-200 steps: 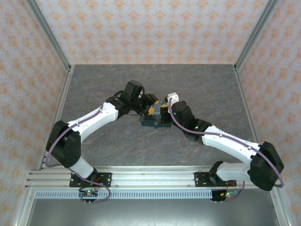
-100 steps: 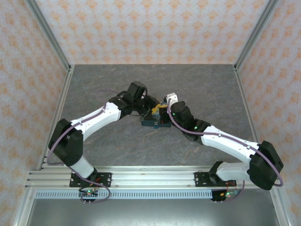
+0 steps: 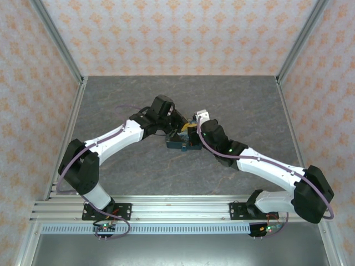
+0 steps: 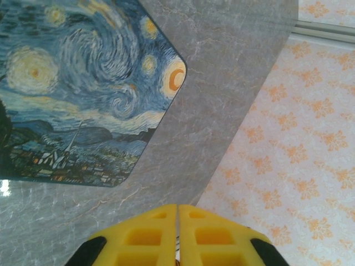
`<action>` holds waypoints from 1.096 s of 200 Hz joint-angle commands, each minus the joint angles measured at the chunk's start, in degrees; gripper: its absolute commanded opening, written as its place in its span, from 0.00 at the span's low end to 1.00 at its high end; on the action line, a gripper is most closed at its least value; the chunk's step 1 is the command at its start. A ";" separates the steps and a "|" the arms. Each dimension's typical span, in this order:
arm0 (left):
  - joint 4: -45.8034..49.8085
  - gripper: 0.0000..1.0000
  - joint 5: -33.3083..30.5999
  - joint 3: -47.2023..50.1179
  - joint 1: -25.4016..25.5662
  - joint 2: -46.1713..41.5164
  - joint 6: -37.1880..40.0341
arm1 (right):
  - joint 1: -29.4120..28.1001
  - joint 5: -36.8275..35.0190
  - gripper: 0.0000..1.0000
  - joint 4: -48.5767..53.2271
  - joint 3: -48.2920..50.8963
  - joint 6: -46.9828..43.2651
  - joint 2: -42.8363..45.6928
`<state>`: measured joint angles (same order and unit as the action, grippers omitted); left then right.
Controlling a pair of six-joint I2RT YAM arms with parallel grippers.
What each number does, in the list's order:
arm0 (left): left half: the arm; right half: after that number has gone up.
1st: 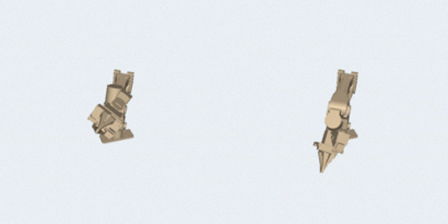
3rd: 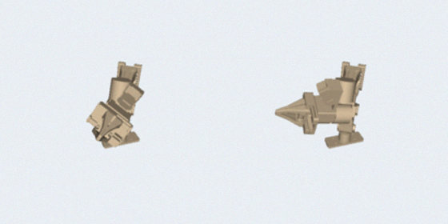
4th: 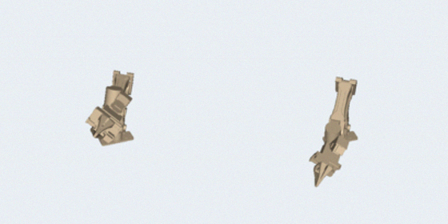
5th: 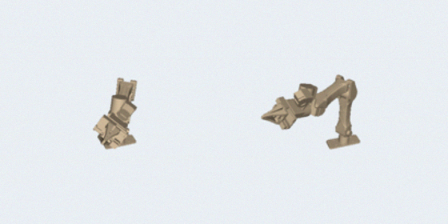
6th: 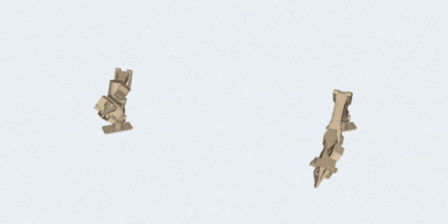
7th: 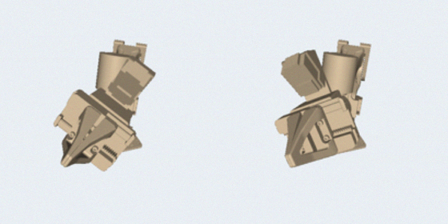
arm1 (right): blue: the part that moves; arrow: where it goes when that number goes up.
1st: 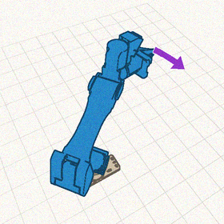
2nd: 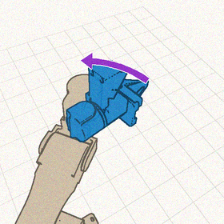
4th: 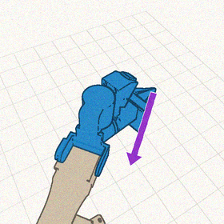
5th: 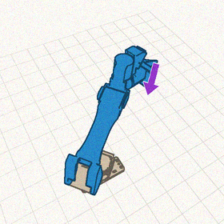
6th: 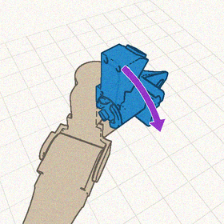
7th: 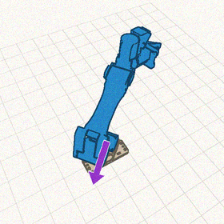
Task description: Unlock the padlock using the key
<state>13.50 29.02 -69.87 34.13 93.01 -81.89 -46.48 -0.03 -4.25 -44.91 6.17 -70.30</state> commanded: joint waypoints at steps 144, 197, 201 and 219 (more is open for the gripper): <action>-23.14 0.00 -5.74 10.08 -3.40 -4.44 23.81 | 18.76 29.06 1.00 -2.87 -0.61 38.63 2.90; -40.02 0.00 -7.61 15.58 -3.85 -7.20 27.06 | 20.07 35.58 0.81 -37.57 4.95 58.00 -7.72; -41.18 0.00 -7.85 15.90 -3.84 -7.36 26.92 | 20.03 35.46 0.80 -39.42 5.07 59.12 -8.49; -46.14 0.00 -9.22 17.19 -3.89 -7.88 26.11 | 20.01 34.95 0.70 -46.79 4.90 62.60 -11.06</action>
<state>-21.04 22.85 -54.63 30.63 87.00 -57.08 -26.48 32.64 -31.09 -40.03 58.98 -79.40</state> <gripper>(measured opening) 0.048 0.742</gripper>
